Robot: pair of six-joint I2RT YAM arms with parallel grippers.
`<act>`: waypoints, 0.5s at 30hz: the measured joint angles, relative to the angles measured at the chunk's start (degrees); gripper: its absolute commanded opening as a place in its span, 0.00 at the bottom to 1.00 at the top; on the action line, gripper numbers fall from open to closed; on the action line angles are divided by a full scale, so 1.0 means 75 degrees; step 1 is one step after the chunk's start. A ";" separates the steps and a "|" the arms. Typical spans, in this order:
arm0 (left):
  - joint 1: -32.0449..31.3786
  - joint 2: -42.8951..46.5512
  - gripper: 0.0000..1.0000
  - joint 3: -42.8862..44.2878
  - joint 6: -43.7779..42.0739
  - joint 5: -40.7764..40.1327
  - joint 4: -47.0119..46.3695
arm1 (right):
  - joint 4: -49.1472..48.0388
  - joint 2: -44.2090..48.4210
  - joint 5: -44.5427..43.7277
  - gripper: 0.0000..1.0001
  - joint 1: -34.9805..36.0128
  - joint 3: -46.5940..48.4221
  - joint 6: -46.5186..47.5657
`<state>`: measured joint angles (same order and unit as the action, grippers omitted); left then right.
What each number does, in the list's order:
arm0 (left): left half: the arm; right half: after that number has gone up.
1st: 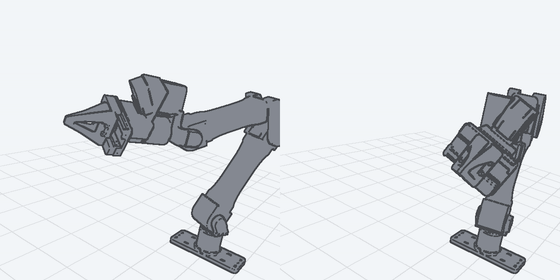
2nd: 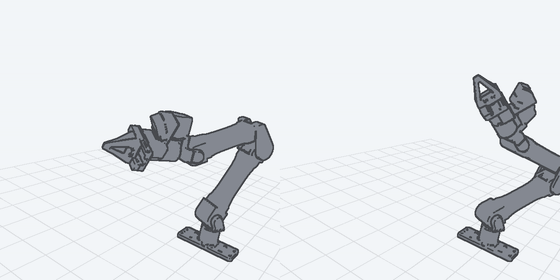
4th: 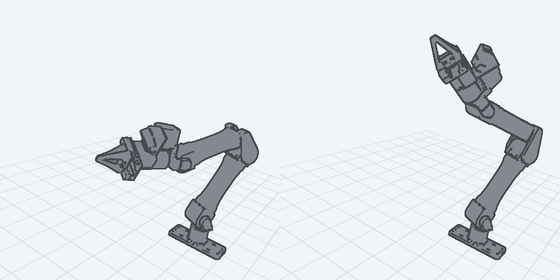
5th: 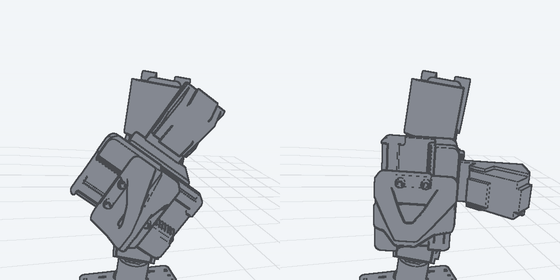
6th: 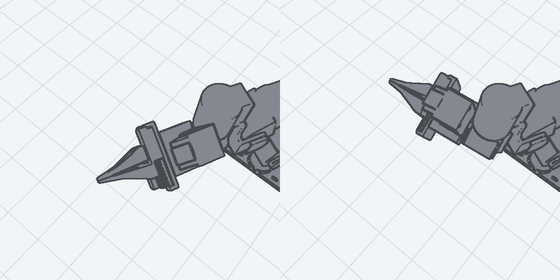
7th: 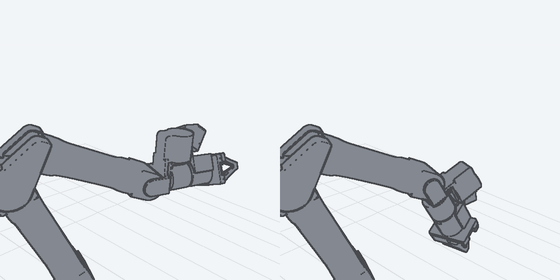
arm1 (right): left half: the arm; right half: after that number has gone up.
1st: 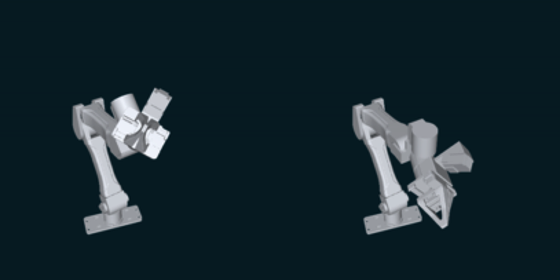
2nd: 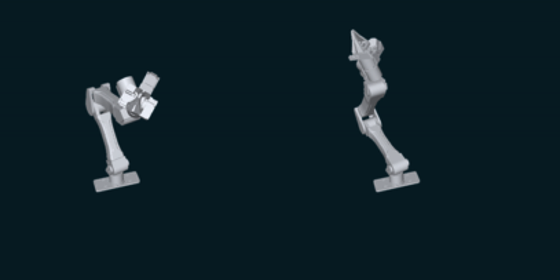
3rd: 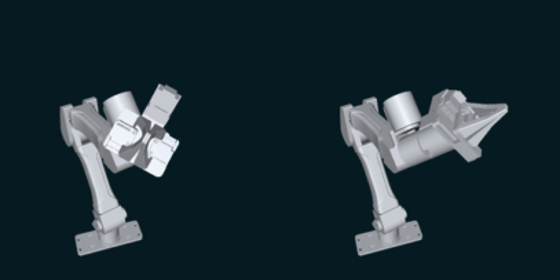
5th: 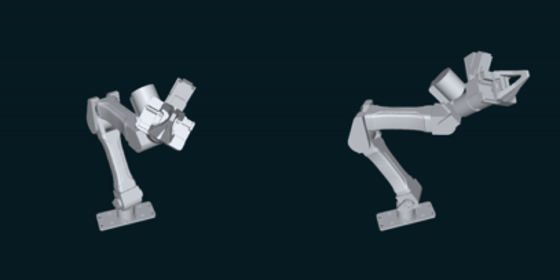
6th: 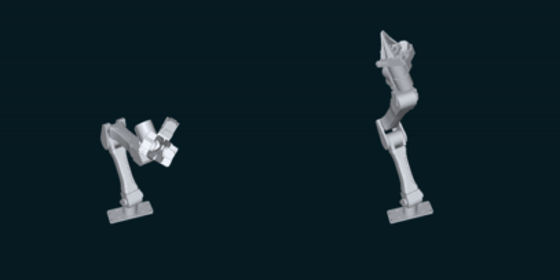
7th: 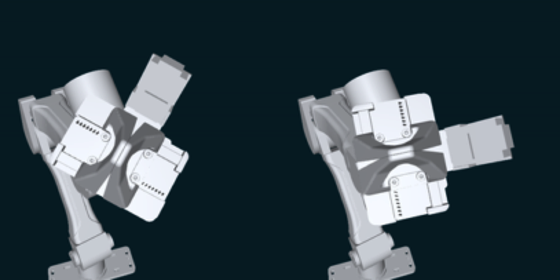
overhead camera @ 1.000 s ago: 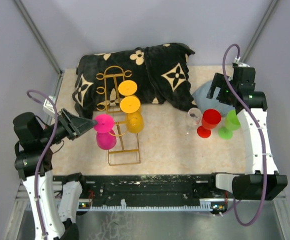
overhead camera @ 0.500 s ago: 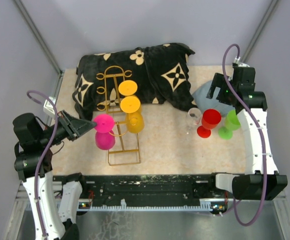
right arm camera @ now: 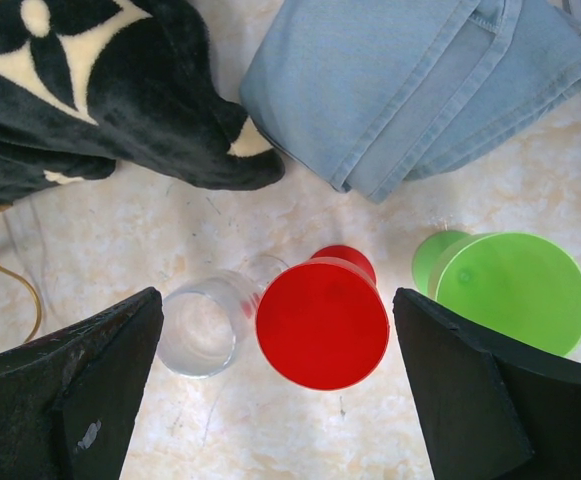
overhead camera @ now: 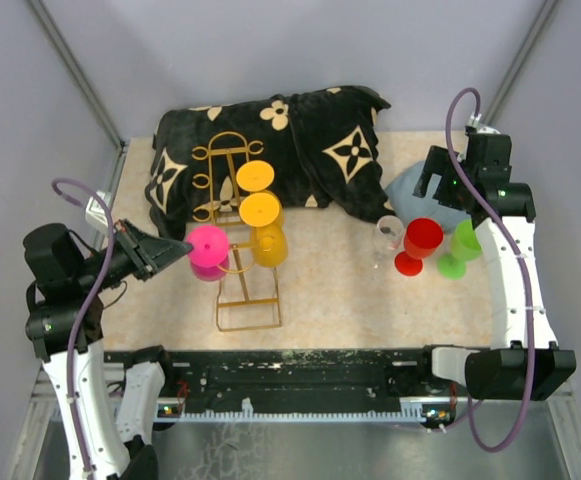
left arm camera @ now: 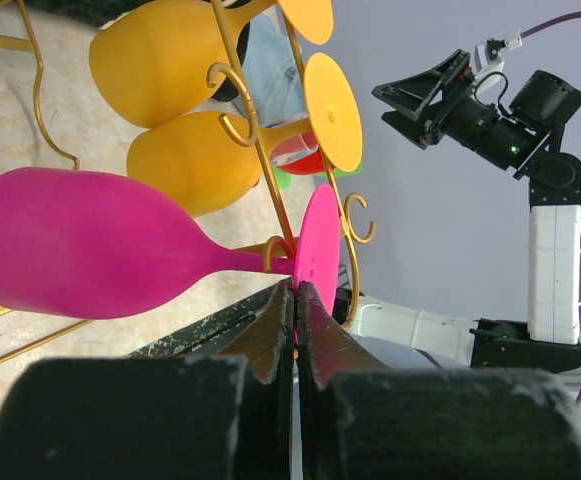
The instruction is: Take the wine glass off the wine glass rack
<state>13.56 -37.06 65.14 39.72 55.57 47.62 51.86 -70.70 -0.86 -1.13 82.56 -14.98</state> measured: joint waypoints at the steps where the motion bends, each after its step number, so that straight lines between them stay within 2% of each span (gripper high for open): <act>1: 0.0000 -0.0012 0.00 0.0020 -0.0017 0.0000 0.0023 | -0.0003 0.0000 0.0012 0.98 0.0000 0.0000 0.0000; 15: 0.0000 -0.0542 0.00 0.0455 -0.0067 0.0309 0.0277 | -0.0006 -0.0064 0.0017 0.98 0.0038 0.0000 0.0000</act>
<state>13.56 -41.12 68.55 39.22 57.89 49.69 51.81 -71.18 -0.73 -0.84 82.56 -14.98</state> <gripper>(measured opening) 0.008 0.982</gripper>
